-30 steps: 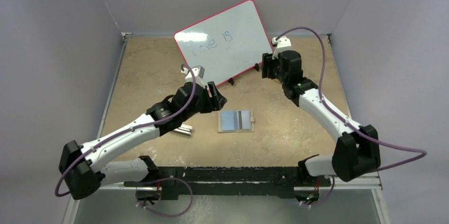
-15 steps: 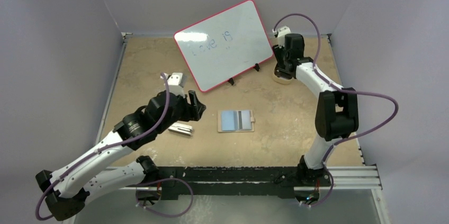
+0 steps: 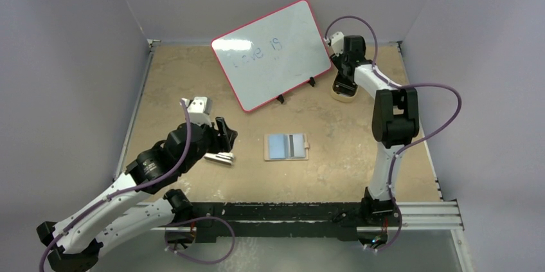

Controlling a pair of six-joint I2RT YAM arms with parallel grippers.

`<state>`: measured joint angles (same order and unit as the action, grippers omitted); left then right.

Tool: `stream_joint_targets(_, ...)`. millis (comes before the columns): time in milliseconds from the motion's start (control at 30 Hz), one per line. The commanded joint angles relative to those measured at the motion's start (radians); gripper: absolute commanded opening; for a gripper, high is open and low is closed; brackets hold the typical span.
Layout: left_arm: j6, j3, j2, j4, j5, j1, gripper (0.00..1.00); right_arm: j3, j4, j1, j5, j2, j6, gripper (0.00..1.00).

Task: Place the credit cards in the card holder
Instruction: Pick up the credit card from the storage box.

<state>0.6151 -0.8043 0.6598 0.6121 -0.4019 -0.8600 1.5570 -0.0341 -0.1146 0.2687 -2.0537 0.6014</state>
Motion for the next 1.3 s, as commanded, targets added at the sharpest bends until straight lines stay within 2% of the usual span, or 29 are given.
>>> stream_joint_targets(0, -0.031, -0.015, -0.005, -0.018, -0.028, -0.004, 0.62, 0.05, 0.008, 0.004, -0.018, 0.001, 0.048, 0.61)
stream_joint_targets(133, -0.035, -0.016, -0.003, -0.02, -0.034, -0.002, 0.62, 0.05, 0.013, 0.003, -0.023, -0.017, 0.062, 0.63)
stream_joint_targets(333, -0.035, -0.019, 0.007, -0.015, -0.043, -0.002, 0.62, 0.042, 0.069, 0.004, 0.047, -0.048, 0.107, 0.63)
stream_joint_targets(567, -0.032, -0.017, 0.009, -0.017, -0.05, -0.002, 0.62, 0.036, 0.128, 0.004, 0.077, -0.053, 0.129, 0.59)
stream_joint_targets(800, -0.031, -0.021, 0.011, -0.008, -0.058, -0.002, 0.62, 0.034, 0.131, 0.004, 0.032, -0.037, 0.131, 0.55)
stream_joint_targets(1067, -0.03, -0.019, -0.003, -0.008, -0.057, -0.001, 0.62, -0.015, 0.127, 0.005, -0.001, -0.045, 0.164, 0.67)
stream_joint_targets(1267, -0.031, -0.019, -0.002, -0.008, -0.056, -0.002, 0.62, 0.015, 0.147, 0.01, 0.048, -0.076, 0.166, 0.65)
